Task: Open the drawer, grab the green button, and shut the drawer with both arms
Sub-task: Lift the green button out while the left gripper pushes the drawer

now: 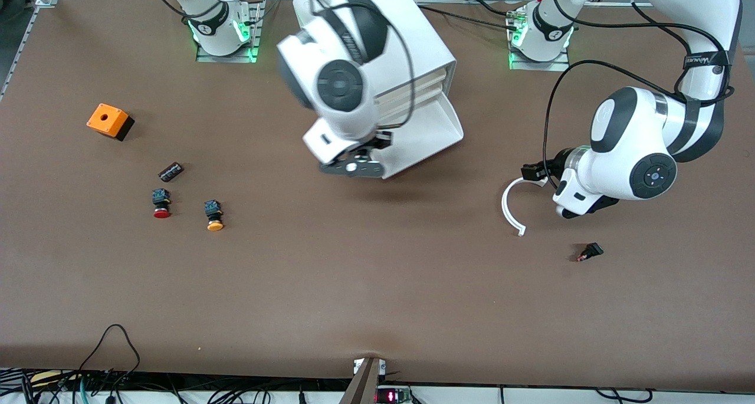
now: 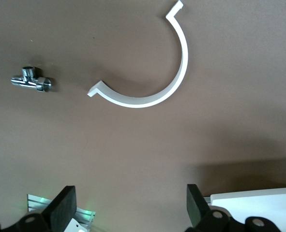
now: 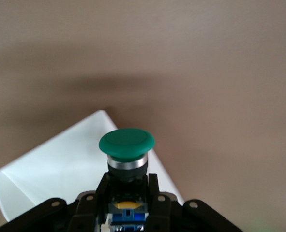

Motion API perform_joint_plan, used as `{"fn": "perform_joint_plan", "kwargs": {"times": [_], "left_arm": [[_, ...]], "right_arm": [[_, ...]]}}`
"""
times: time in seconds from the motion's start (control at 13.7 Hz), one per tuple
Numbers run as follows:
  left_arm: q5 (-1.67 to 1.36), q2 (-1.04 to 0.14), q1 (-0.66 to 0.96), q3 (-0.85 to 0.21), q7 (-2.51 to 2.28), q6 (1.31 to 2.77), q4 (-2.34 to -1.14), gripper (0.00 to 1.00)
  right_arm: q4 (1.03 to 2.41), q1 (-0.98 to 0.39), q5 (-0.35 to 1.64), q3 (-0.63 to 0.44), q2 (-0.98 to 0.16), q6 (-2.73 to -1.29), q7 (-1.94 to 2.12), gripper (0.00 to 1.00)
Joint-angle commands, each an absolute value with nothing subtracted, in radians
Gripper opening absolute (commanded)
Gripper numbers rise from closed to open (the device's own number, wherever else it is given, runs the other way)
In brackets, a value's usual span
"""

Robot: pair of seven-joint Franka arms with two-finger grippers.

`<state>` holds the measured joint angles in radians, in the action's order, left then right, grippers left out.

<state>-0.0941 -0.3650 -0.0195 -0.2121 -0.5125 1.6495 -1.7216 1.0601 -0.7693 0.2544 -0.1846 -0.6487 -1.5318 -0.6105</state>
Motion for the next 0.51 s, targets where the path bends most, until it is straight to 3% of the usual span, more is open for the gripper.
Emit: {"fn": "perform_joint_plan", "kwargs": {"times": [0.0, 0.15, 0.44], "left_arm": [[-0.112, -0.374, -0.008, -0.221, -0.546, 1.655, -1.707, 1.00], [-0.100, -0.350, 0.041, -0.235, -0.735, 1.702, -1.712, 1.00], [-0.097, -0.385, 0.119, -0.272, -0.877, 1.912, -1.743, 1.00]], "right_arm": [[1.084, -0.663, 0.265, -0.173, -0.589, -1.453, -0.401, 0.00], [1.170, -0.611, 0.262, -0.193, -0.542, -1.462, -0.266, 0.00], [1.469, -0.603, 0.247, -0.360, -0.450, -1.619, 0.088, 0.00]]}}
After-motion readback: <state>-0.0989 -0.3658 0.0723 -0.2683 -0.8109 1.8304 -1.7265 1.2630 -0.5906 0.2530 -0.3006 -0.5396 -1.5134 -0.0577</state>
